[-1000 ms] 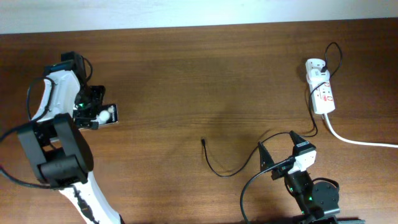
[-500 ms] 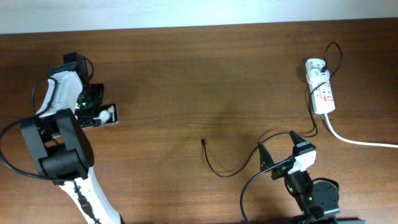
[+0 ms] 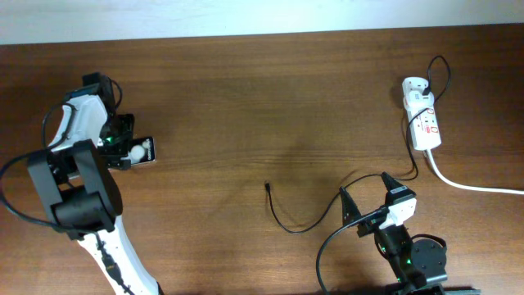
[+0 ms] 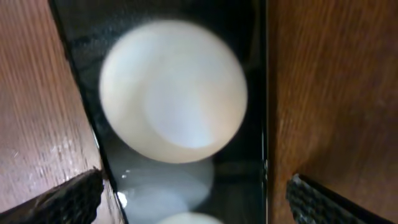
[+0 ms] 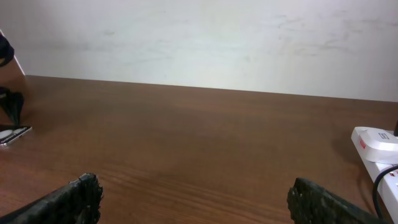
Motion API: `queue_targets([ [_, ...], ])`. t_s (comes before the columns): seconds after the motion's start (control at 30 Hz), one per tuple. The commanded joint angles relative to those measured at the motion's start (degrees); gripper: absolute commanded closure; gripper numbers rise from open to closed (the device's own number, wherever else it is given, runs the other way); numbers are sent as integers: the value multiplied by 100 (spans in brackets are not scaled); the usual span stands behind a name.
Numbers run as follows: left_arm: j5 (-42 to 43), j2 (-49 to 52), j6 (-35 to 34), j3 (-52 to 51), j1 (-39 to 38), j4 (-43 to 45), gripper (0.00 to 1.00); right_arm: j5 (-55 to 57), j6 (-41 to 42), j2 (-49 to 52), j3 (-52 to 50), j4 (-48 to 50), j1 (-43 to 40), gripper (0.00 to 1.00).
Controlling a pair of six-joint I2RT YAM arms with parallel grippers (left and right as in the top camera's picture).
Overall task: Plug charger to phone and switch on socket
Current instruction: 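Close the left gripper on the phone's long edges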
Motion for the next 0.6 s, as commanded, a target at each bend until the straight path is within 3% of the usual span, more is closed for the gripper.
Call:
queue_targets([
  [0.0,-76,315,-81,26,48,-9,1,-35,61,-42,-28,-28,-35,2],
  [0.3,-125,319,-79,26,151,-22,0,-35,61,-42,-28,-28,-35,1],
  [0.57,118,466,-33,26,271,-216,11,-35,61,-42,-28,-28,-35,1],
])
